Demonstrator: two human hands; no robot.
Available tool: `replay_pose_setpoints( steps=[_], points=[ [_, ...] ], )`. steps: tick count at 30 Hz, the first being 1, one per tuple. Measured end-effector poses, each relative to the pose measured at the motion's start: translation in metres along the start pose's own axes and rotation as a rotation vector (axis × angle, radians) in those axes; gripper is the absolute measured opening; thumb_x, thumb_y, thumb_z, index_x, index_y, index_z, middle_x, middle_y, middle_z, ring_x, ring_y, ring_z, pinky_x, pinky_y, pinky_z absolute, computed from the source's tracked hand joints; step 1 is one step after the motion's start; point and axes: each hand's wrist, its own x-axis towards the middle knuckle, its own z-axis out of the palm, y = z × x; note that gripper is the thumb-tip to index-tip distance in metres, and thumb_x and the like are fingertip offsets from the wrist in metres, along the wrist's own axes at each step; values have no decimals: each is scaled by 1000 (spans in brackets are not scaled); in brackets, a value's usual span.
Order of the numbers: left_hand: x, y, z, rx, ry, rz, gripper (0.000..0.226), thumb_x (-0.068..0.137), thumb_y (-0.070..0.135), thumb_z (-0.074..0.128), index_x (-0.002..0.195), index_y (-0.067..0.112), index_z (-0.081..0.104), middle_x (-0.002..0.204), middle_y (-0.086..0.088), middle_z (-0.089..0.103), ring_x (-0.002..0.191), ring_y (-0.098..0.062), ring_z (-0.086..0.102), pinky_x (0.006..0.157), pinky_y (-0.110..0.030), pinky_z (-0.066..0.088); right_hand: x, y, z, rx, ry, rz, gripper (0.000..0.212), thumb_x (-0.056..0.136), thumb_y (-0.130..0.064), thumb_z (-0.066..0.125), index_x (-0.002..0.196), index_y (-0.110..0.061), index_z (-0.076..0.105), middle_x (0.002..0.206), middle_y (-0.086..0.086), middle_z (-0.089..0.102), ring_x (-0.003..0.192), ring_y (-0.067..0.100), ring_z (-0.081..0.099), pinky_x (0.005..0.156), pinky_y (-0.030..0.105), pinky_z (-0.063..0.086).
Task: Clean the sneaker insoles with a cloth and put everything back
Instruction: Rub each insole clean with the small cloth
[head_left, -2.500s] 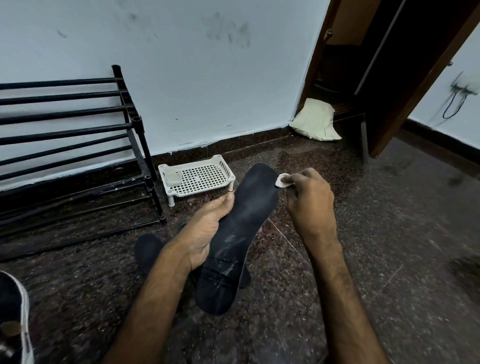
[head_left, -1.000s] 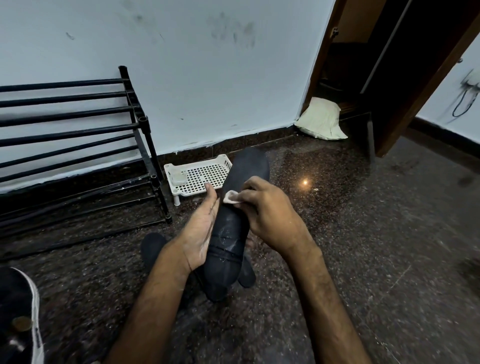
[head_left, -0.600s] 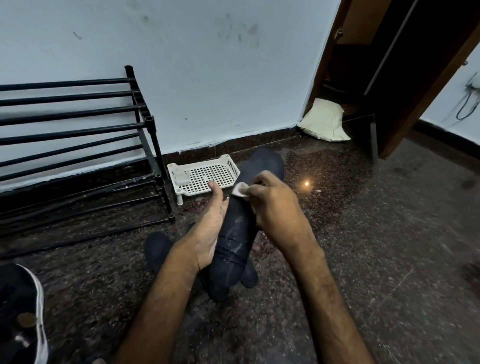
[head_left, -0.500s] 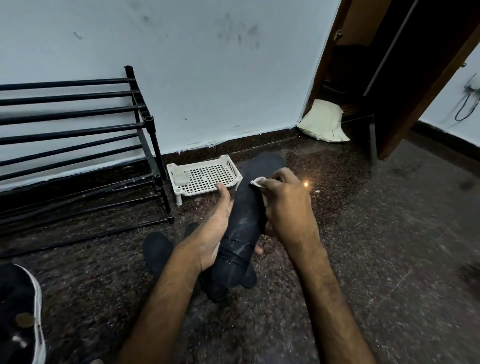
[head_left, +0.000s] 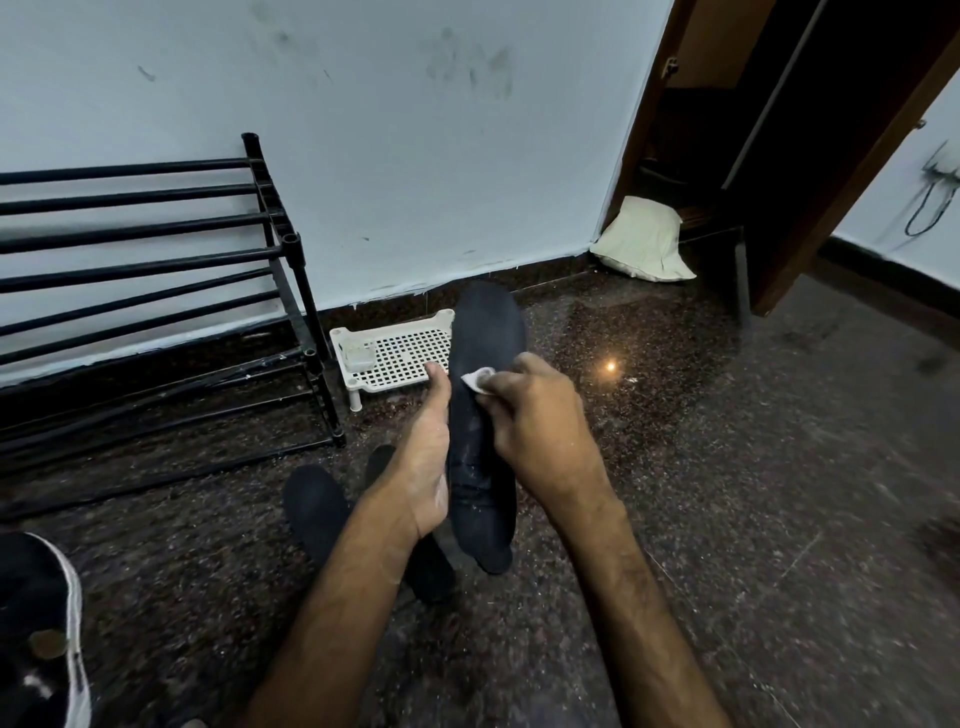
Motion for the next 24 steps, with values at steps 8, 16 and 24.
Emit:
replay_pose_setpoints(
  steps=[8, 16, 24],
  points=[
    [1, 5, 2, -137, 2, 88, 72, 100, 62, 25, 138, 9, 56, 133, -16, 62, 117, -29, 61, 105, -43, 47, 4, 6, -2, -46, -110, 73, 15, 87, -8, 63, 98, -13, 72, 100, 2, 63, 93, 25, 63, 85, 40, 51],
    [2, 8, -3, -162, -24, 118, 77, 100, 63, 26, 124, 1, 64, 132, -16, 63, 121, -26, 62, 103, -40, 48, 3, -3, 1, 183, -222, -31, 13, 83, -11, 71, 95, -13, 76, 96, 1, 69, 92, 17, 65, 90, 35, 53],
    [5, -3, 5, -109, -40, 111, 68, 98, 61, 33, 101, 9, 77, 98, -8, 73, 85, -20, 72, 76, -35, 58, 1, -3, 1, 227, -35, 78, 9, 83, -12, 68, 91, -13, 73, 90, -3, 71, 85, 9, 65, 83, 26, 53]
  ],
)
